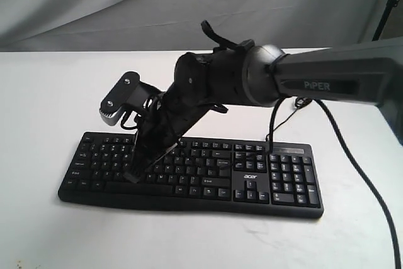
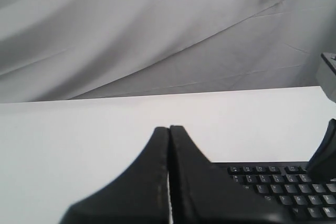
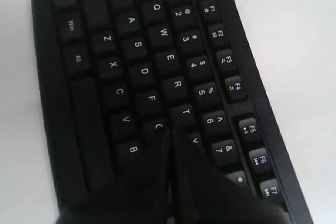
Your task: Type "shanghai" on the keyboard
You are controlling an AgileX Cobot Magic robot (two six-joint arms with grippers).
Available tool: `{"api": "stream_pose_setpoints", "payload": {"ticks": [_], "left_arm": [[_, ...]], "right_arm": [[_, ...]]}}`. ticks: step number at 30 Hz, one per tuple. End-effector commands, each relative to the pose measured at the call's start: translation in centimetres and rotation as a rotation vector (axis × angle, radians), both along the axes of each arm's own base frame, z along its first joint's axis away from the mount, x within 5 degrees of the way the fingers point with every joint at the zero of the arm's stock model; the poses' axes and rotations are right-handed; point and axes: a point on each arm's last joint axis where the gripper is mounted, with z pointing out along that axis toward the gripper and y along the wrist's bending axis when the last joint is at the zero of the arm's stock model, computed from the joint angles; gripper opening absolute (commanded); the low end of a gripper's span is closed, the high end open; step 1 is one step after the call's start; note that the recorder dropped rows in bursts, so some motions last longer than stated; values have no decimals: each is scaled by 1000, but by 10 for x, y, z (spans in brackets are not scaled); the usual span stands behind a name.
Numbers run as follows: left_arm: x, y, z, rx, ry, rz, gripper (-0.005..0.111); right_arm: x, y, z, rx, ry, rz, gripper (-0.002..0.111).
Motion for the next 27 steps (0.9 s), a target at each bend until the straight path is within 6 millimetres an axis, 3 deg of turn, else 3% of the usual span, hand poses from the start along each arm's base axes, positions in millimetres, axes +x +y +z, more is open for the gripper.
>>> {"api": "stream_pose_setpoints", "payload": {"ticks": [1, 27], "left_arm": [[0, 0, 0, -2, -7, -6, 0], [0, 0, 0, -2, -7, -6, 0]], "right_arm": [[0, -4, -2, 30, -10, -35, 0], [3, -1, -30, 8, 2, -52, 0]]}}
